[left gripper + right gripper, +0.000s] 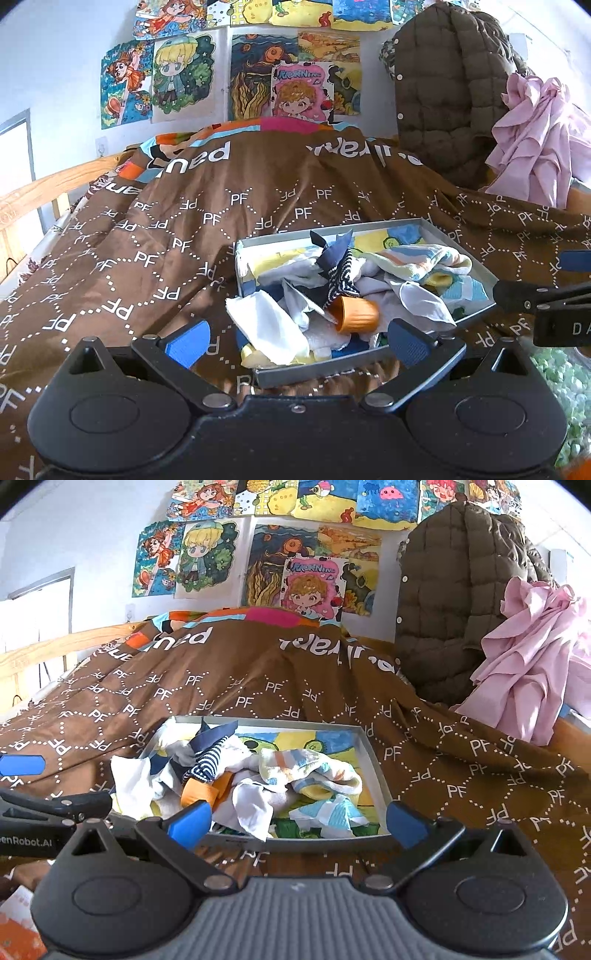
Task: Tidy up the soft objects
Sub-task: 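Raise both open tools up and back from the tray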
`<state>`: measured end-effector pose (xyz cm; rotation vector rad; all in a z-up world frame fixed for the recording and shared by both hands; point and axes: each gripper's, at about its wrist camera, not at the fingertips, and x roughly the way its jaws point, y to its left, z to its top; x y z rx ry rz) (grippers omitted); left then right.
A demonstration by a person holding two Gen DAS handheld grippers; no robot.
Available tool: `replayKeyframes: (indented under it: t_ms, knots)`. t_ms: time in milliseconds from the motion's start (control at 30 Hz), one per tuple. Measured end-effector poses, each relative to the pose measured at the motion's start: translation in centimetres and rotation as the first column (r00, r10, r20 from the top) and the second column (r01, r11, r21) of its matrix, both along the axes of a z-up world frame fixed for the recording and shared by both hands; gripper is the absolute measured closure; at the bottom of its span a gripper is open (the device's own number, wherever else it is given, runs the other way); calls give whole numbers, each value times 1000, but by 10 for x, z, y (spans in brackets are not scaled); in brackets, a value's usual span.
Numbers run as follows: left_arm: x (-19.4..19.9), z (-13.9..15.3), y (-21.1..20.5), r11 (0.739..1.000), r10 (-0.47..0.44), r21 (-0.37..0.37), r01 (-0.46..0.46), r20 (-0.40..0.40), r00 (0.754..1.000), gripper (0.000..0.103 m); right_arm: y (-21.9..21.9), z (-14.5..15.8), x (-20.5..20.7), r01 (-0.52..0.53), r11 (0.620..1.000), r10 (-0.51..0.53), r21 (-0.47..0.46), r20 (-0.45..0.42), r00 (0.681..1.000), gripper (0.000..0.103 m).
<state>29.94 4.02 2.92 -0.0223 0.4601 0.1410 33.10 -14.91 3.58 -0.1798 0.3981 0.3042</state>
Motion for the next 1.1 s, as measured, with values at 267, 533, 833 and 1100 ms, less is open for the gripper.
replayKeyframes:
  t_ms: [267,533,833,1100]
  knots:
    - [-22,4,-9,1000,-4,8,4,6,1000,1,-10,-4,-23,-16,1000,16,-5,2,1000,0]
    - [-48,8,-22,999,-22,43,23,-3,1000,1,-17,-9,-49,-37,999,37,23,3,999,0]
    - [-76,9,-36,998,-29,61,30,-21,999,1,-34,-17,-78,-39,999,39,29,-9,999,0]
    - [-104,8,-50,998,-28,57,29,-20,999,1,-52,-18,-106,-30,998,30,47,-5,1000,0]
